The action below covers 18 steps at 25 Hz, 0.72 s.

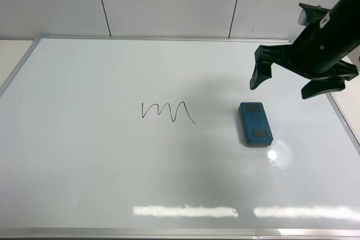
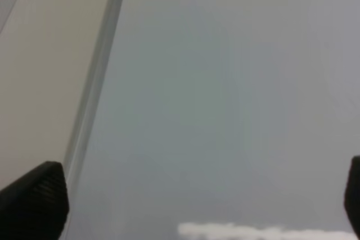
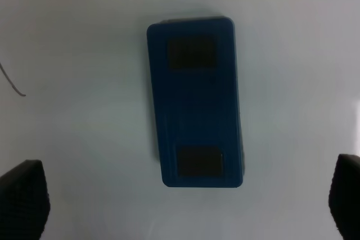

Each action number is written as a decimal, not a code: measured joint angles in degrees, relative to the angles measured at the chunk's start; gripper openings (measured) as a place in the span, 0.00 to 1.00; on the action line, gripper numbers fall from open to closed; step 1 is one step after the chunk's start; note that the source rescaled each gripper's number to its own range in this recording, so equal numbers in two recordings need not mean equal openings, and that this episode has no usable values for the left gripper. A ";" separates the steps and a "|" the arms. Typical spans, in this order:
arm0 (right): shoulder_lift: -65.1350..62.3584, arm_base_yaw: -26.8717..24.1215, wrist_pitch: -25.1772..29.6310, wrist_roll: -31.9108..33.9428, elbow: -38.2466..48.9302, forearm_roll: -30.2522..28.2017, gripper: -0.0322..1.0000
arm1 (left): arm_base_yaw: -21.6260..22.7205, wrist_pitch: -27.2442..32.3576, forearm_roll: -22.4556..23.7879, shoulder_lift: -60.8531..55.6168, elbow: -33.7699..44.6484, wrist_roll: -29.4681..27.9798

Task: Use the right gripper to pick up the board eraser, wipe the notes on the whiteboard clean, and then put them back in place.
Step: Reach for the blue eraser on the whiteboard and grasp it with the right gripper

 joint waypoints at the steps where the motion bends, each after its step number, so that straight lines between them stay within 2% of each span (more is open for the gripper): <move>1: 0.99 0.38 -0.05 0.53 -0.32 -0.05 1.00 | 0.00 0.00 0.00 0.00 0.00 0.00; 8: 7.77 0.55 -0.67 2.50 -0.67 -2.54 1.00 | 0.00 0.00 0.00 0.00 0.00 0.00; 18: 16.34 2.75 -7.41 2.99 -0.67 -3.72 1.00 | 0.00 0.00 0.00 0.00 0.00 0.00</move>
